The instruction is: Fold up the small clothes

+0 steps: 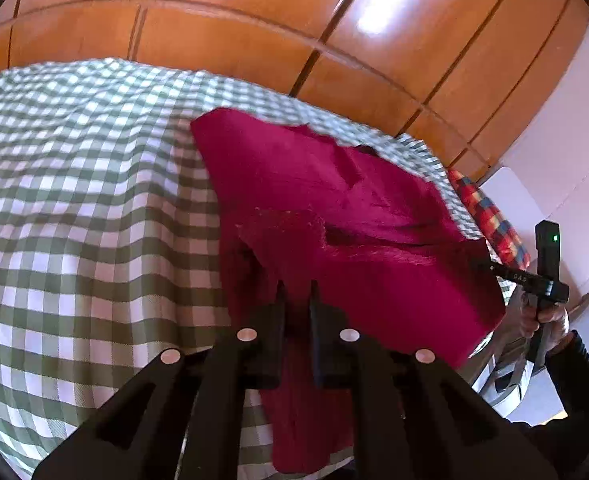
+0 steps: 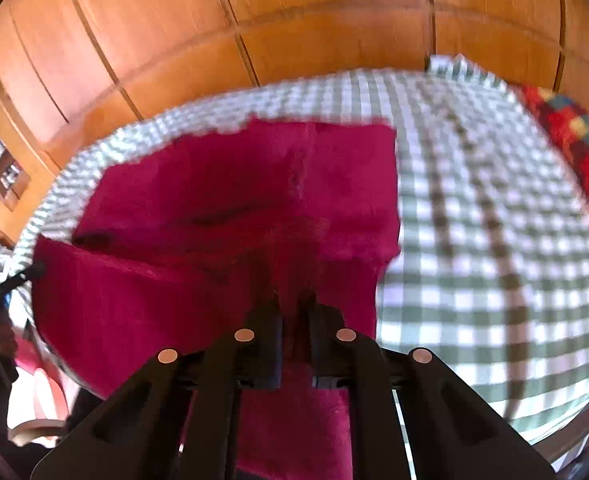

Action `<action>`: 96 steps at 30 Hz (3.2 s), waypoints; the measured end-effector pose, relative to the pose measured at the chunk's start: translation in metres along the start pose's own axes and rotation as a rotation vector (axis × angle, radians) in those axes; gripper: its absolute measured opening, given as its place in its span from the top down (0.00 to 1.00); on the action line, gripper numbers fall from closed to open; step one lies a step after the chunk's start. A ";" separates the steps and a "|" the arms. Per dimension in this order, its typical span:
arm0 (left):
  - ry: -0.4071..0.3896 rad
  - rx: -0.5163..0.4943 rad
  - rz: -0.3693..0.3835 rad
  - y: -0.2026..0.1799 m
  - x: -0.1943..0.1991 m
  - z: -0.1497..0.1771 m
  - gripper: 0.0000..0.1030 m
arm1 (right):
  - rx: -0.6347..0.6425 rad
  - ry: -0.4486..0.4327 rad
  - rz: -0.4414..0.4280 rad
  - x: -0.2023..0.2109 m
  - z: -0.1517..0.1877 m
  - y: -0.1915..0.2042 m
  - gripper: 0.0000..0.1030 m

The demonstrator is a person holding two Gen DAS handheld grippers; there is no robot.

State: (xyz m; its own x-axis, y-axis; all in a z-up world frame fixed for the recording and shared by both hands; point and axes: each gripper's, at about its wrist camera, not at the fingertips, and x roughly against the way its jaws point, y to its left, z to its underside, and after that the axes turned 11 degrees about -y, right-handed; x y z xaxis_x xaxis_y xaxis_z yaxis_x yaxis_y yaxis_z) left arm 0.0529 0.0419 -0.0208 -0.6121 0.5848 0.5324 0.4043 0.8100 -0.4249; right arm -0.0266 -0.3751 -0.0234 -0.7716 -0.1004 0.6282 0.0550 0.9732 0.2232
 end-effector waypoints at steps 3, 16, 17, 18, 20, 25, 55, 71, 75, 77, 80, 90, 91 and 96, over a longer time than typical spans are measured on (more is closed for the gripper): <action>-0.068 0.003 0.043 -0.006 0.016 -0.013 0.92 | 0.013 -0.086 -0.024 0.021 -0.028 0.004 0.92; -0.134 -0.023 -0.031 0.016 -0.065 -0.133 0.92 | -0.032 -0.143 0.127 -0.090 -0.119 -0.023 0.92; -0.116 -0.023 -0.055 0.020 -0.081 -0.139 0.92 | -0.046 -0.126 0.153 -0.106 -0.119 -0.027 0.92; -0.093 -0.021 -0.071 0.025 -0.098 -0.145 0.92 | -0.057 -0.110 0.166 -0.118 -0.118 -0.030 0.92; -0.052 -0.040 -0.121 0.030 -0.130 -0.151 0.92 | -0.056 -0.072 0.216 -0.143 -0.114 -0.034 0.92; 0.061 -0.011 -0.222 0.050 -0.177 -0.141 0.84 | -0.107 0.008 0.222 -0.173 -0.096 -0.050 0.92; -0.097 0.227 0.001 0.045 -0.031 0.013 0.91 | -0.184 0.046 0.031 -0.024 0.001 -0.042 0.94; -0.079 0.101 -0.226 0.030 -0.003 -0.001 0.54 | -0.166 0.023 0.081 -0.016 -0.014 -0.047 0.58; -0.141 0.044 -0.257 0.013 0.000 -0.026 0.48 | -0.131 -0.065 0.067 -0.013 -0.044 -0.025 0.51; -0.176 0.030 -0.234 0.001 -0.006 -0.045 0.40 | -0.092 -0.086 0.028 -0.024 -0.059 -0.004 0.51; -0.190 -0.015 -0.239 -0.017 -0.026 -0.069 0.37 | -0.037 -0.073 0.010 -0.052 -0.072 0.025 0.51; -0.041 -0.131 -0.260 -0.037 -0.109 -0.087 0.38 | -0.023 0.030 0.040 -0.132 -0.077 0.043 0.51; -0.026 -0.125 -0.272 -0.031 -0.117 -0.085 0.38 | -0.007 0.034 0.061 -0.138 -0.077 0.040 0.51; 0.030 -0.064 -0.289 -0.007 -0.138 -0.070 0.40 | -0.029 0.044 0.081 -0.159 -0.075 0.023 0.51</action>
State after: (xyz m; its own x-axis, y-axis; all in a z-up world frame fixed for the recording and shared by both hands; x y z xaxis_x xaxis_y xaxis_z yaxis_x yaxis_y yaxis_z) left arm 0.1817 -0.0416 -0.0399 -0.6878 0.3302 0.6465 0.2590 0.9436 -0.2063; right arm 0.1447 -0.3525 -0.0624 -0.7353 -0.0313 0.6770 0.1346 0.9723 0.1911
